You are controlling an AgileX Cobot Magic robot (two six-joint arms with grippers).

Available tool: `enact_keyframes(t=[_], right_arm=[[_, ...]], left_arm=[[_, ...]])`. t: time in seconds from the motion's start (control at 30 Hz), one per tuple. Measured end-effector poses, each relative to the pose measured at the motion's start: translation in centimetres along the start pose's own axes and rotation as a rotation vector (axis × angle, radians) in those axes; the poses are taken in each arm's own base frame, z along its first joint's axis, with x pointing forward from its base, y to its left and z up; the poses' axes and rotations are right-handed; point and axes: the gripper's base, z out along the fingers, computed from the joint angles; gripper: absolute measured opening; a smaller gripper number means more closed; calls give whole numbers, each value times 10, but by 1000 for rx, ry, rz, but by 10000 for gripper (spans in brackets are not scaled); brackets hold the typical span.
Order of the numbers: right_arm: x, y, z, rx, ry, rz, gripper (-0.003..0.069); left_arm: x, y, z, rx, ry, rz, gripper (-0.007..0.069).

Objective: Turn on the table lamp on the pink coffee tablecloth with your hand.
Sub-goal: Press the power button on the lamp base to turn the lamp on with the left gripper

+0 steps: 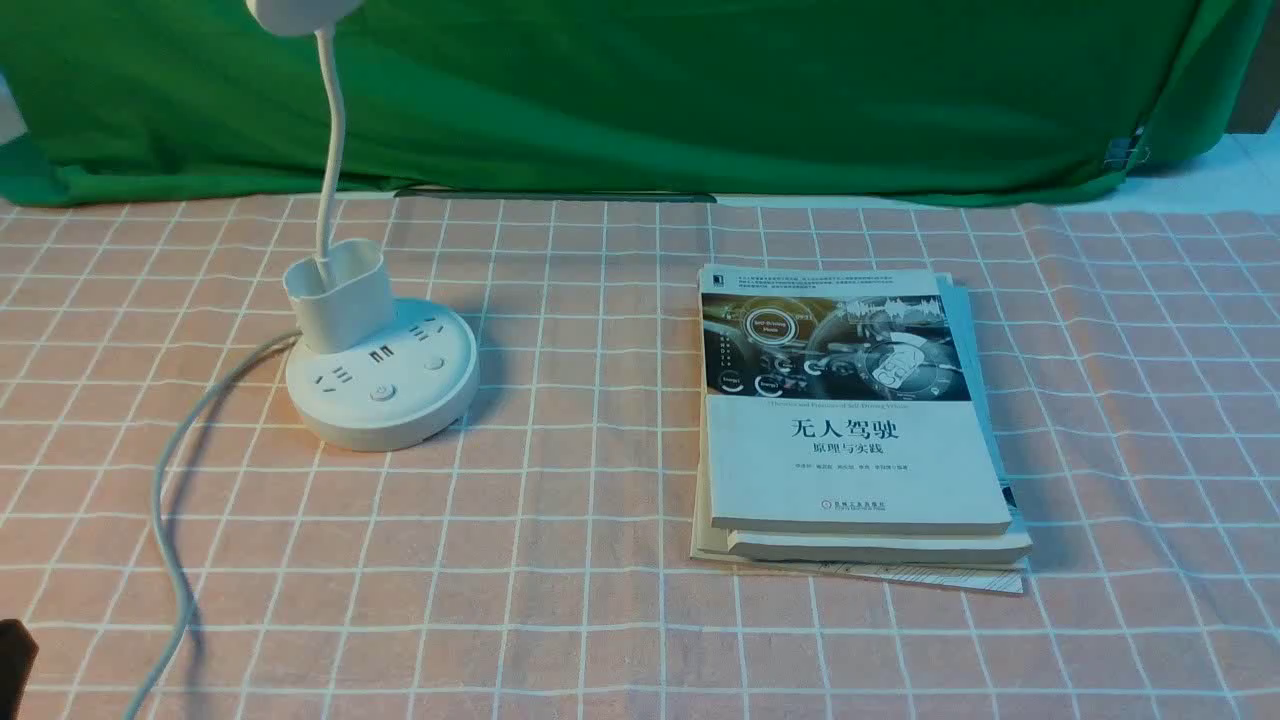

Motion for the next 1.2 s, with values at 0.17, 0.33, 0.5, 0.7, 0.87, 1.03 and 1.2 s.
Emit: enact_keyframes(t=[0.17,0.33,0.5,0.7,0.87,1.03,1.2], right_arm=[[0,0,0,0,0,0,144],[0,0,0,0,0,0,144],[0,0,0,0,0,0,153],[0,0,0,0,0,0,171],[0,0,0,0,0,0,183],[0,0,0,0,0,0,184],[0,0,0,0,0,0,188]], left_arm=[[0,0,0,0,0,0,22],[0,0,0,0,0,0,22],[0,0,0,-1,0,15,22],[0,1,0,-10,0,146,22],[0,1,0,-10,1,157,22],[0,1,0,-7,3,163,22],[-3,-2,0,19,-29,51,22]])
